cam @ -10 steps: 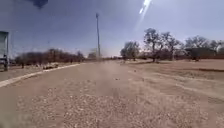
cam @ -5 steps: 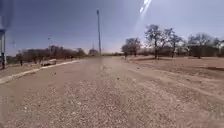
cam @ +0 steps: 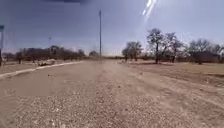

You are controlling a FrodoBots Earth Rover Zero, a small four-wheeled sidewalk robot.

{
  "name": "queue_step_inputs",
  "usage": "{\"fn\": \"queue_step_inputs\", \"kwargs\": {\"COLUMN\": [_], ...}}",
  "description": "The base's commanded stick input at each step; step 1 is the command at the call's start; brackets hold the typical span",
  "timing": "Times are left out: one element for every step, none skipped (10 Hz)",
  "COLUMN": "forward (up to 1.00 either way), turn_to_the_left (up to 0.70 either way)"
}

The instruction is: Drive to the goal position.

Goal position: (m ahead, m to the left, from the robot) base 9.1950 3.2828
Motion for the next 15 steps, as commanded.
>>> {"fn": "queue_step_inputs", "kwargs": {"forward": [1.0,1.0,1.0,1.0,1.0,1.0,1.0,1.0,1.0,1.0,1.0,1.0,1.0,1.0,1.0], "turn_to_the_left": [0.0,0.0,0.0,0.0,0.0,0.0,0.0,0.27,0.27,0.27,0.27,0.27,0.27,0.27,0.27]}}
